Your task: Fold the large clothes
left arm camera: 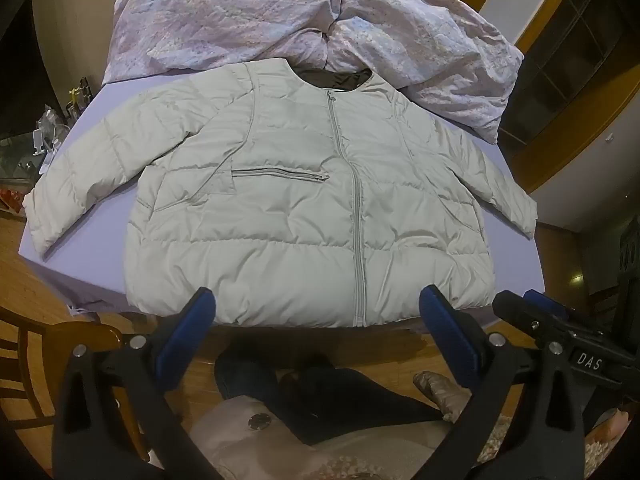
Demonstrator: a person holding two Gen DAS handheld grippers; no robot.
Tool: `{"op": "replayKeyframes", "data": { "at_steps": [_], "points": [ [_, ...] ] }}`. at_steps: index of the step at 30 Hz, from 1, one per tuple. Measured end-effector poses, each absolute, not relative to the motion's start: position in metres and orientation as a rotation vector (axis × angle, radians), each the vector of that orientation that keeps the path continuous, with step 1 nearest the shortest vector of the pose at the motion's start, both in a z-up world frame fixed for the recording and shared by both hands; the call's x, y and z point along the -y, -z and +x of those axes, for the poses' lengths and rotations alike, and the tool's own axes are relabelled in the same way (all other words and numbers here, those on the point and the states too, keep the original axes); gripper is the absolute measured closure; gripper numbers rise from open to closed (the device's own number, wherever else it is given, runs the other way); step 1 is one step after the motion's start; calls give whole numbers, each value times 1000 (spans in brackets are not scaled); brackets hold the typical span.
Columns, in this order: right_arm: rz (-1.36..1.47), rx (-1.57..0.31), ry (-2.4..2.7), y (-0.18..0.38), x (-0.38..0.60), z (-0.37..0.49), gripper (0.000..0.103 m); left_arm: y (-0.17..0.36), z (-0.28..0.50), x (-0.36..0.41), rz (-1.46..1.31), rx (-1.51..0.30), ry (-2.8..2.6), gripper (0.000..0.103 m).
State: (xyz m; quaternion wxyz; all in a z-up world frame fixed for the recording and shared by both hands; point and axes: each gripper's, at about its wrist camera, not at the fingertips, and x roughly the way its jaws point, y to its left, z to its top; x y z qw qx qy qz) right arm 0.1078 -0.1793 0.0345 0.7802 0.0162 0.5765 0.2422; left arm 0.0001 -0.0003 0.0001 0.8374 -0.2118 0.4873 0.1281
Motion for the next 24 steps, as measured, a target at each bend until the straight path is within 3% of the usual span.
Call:
{"op": "replayKeyframes", "data": {
  "at_steps": [24],
  "points": [
    [37,-1243,-525,-34,181,108,1,0,0,0,-450,-1033,-272,2]
  ]
}}
